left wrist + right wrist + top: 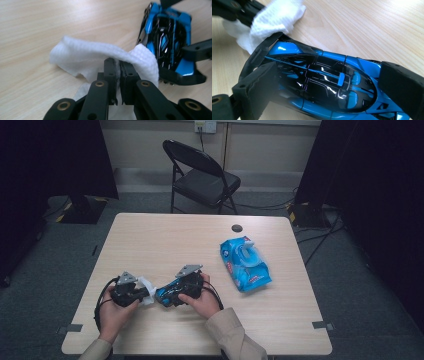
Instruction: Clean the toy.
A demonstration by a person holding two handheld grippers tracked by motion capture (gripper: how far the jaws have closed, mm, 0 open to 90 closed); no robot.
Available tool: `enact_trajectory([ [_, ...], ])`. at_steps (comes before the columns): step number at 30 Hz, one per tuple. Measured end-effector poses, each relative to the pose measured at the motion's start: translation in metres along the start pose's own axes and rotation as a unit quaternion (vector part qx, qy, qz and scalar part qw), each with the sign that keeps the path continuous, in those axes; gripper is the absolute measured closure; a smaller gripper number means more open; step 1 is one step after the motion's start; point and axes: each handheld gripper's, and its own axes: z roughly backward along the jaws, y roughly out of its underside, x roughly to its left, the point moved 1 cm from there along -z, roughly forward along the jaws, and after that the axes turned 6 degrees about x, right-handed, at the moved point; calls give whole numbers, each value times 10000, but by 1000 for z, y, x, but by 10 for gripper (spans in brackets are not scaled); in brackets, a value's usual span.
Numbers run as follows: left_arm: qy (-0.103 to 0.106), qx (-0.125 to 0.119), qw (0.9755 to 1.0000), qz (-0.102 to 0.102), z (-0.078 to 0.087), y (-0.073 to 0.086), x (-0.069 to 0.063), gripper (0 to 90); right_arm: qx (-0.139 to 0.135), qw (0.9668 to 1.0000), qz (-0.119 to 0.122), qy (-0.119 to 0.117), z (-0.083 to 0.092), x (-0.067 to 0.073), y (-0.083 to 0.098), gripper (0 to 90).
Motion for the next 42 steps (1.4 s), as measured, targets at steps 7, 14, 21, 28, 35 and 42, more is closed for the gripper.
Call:
enact_trajectory([
  [7,65,95,9997,-215,-9,-1,-4,842,-6,10000,-2,3,0,0,0,26],
  [14,175,161,9995,-214,-7,0,-5,847,26,10000,-3,3,0,0,-1,26],
  [21,250,248,9990,-263,-4,4,-11,848,20,10000,-2,4,0,0,0,26],
  [28,248,336,9987,-289,-1,6,-17,850,17,10000,-5,6,0,0,0,26],
  [35,312,379,9985,-246,1,8,-19,852,16,10000,-2,9,0,0,0,26],
  [42,384,448,9979,-284,4,10,-23,854,26,10000,-3,8,0,0,0,26],
])
